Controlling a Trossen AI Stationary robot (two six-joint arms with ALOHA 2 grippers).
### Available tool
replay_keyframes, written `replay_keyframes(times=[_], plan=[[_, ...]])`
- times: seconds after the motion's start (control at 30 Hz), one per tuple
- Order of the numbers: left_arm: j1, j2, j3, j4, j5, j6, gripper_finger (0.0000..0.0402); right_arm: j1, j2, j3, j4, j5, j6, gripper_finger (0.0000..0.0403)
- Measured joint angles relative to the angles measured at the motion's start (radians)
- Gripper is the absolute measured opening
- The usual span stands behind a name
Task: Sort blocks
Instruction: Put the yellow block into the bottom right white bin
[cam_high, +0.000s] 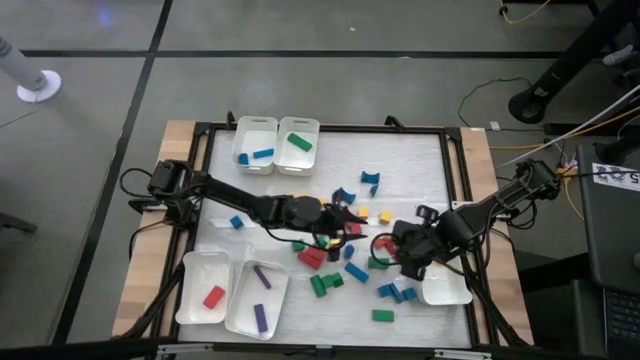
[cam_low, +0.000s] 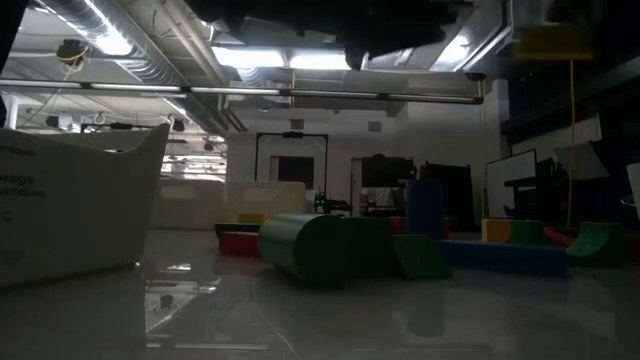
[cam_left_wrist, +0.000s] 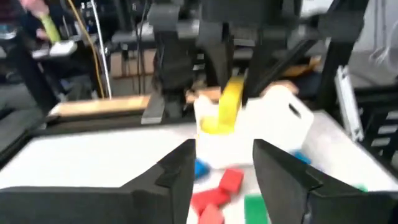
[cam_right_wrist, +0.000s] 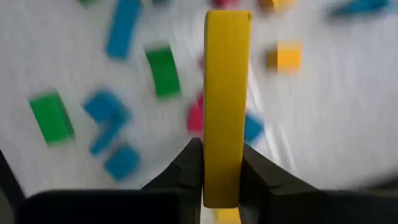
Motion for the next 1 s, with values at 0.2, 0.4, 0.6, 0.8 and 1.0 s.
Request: replay_keyframes(times=[0.2,0.4,0.6,0.8,1.0], plan=[[0.023,-0.011,0.000,-0.102,0.000,0.001,0.0172,0.035,0.000,-0.042,-0.152,-0.184,0.084,0.0065],[0.052,-0.050,0.000,-0.262,0.000,0.015,0.0173,0.127,0.000,-0.142,-0.129,-0.243,0.139,0.0070],[0.089,-0.142,0.000,-0.483,0.000,-0.008,0.0173,0.172,0.000,-0.207,-0.069,-0.243,0.165,0.0091],[0.134,-0.228,0.000,-0.752,0.000,-0.030,0.0173,0.169,0.000,-0.238,-0.065,-0.254,0.168,0.0121],[0.181,-0.242,0.000,-0.971,0.000,-0.097,0.0173,0.169,0.000,-0.238,-0.066,-0.288,0.167,0.0152]])
